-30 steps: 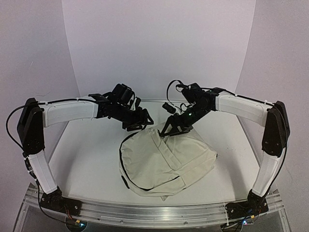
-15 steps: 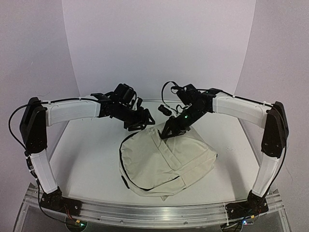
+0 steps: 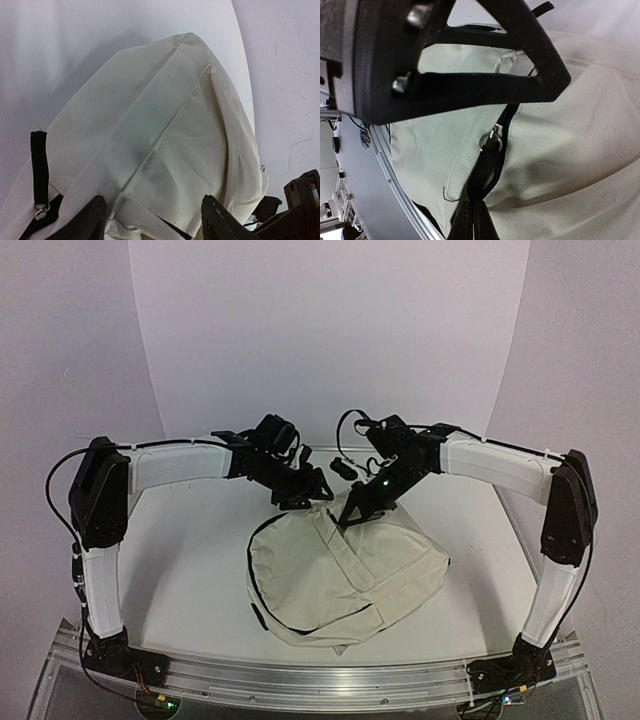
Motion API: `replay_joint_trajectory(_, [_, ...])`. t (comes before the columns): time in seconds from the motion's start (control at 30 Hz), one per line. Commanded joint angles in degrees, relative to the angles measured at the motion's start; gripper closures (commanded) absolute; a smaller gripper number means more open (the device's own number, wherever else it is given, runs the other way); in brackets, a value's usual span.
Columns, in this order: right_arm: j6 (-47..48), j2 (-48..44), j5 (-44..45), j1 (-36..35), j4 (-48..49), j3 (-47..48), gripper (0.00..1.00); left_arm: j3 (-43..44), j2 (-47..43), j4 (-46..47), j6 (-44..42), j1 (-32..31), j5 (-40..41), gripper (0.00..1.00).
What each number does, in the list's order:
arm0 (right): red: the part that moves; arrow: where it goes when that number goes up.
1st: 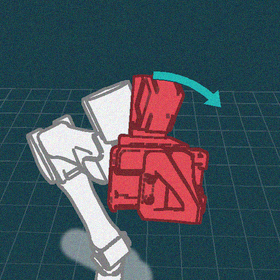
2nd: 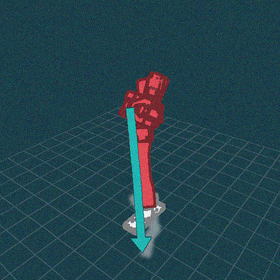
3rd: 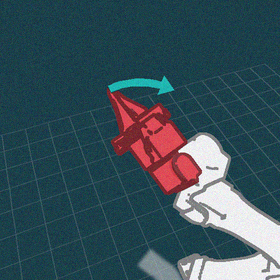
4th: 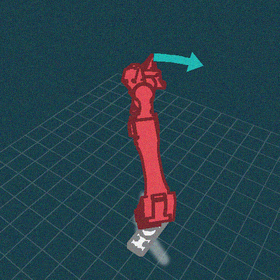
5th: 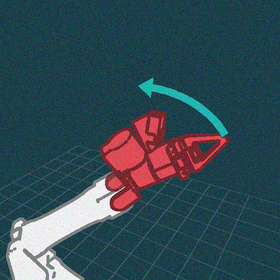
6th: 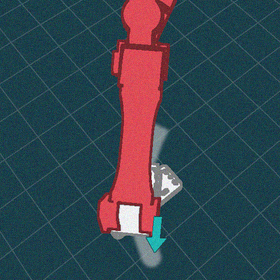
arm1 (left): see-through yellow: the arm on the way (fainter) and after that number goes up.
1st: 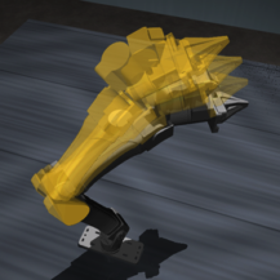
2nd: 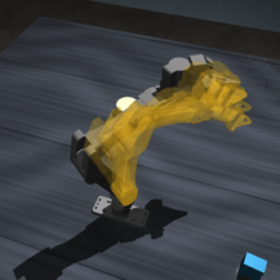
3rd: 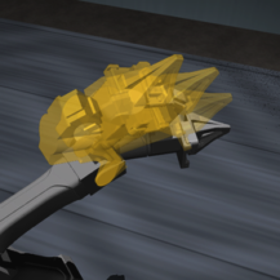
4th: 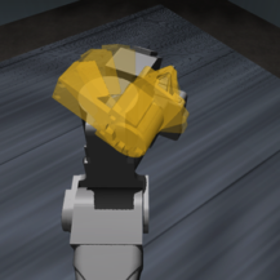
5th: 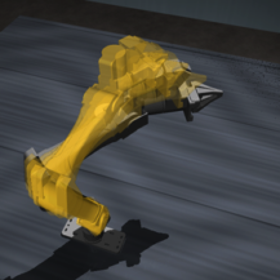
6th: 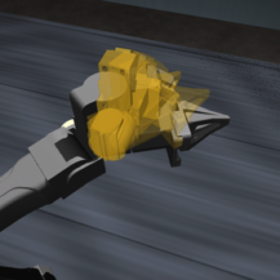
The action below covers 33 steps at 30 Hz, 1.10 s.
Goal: Pack the student bag
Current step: Zip the student bag at the center of the board.
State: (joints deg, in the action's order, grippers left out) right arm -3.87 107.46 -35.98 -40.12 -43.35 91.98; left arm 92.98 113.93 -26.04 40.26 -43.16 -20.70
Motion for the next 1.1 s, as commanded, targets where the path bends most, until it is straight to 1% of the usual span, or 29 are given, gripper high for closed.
replay_joint_trajectory(0.0, [1.29,0.72,2.9,0.12,0.03,-0.95,1.0,3.56,2.3,-0.82,-1.56,0.1,-3.92,0.46])
replay_joint_trajectory(0.07, [1.23,1.01,3.73,0.12,0.03,-1.12,1.0,2.23,1.61,-0.31,-1.4,0.09,-4.55,0.61])
replay_joint_trajectory(0.23, [1.48,0.68,4.6,0.13,-0.06,-1.27,1.0,-4.02,-3.12,2.87,-0.32,0.16,-4.08,0.88])
replay_joint_trajectory(0.33, [1.5,0.17,4.22,0.09,-0.24,-1.44,1.0,-5.8,-5.15,3.09,-0.19,0.18,-3.26,0.99])
replay_joint_trajectory(0.37, [1.5,-0.04,4.06,0.1,-0.24,-1.6,1.0,-6.44,-5.67,3.42,-0.01,0.17,-2.74,1.0])
replay_joint_trajectory(0.4, [1.53,-0.18,3.89,0.12,-0.24,-1.74,1.0,-7.18,-6.32,4.12,0.21,0.18,-2.53,0.99])
replay_joint_trajectory(0.43, [1.57,-0.11,3.83,0.09,-0.24,-1.94,1.0,-8.1,-7.13,5.04,0.46,0.18,-2.44,0.94])
replay_joint_trajectory(0.47, [1.63,-0.07,3.85,0.07,-0.24,-2.14,1.0,-9.11,-8.08,5.94,0.78,0.18,-2.34,0.83])
replay_joint_trajectory(0.53, [1.76,0.07,3.94,0.12,-0.24,-2.33,1.0,-10.87,-9.51,8.25,1.18,0.18,-2.34,0.68])
replay_joint_trajectory(0.57, [1.81,0.06,3.91,0.09,-0.24,-2.36,1.0,-11.82,-10.14,9.37,1.33,0.18,-2.55,0.62])
replay_joint_trajectory(0.63, [1.9,0.14,3.9,0.1,-0.24,-2.38,1.0,-12.82,-10.68,10.59,1.27,0.18,-3.35,0.55])
replay_joint_trajectory(0.87, [2.05,0.43,3.71,0.12,-0.33,-1.92,1.0,-11.04,-7.19,10.97,-1.35,-0.06,-7.86,0.55])
replay_joint_trajectory(0.97, [2.16,0.62,3.78,0.09,-0.32,-1.62,1.0,-9.23,-4.54,7.92,-3.46,-0.82,-7.83,0.55])
replay_joint_trajectory(1.07, [2.31,0.8,3.86,0.09,-0.3,-1.48,1.0,-6.21,-1.7,3.3,-5.24,-1.82,-5.44,0.56])
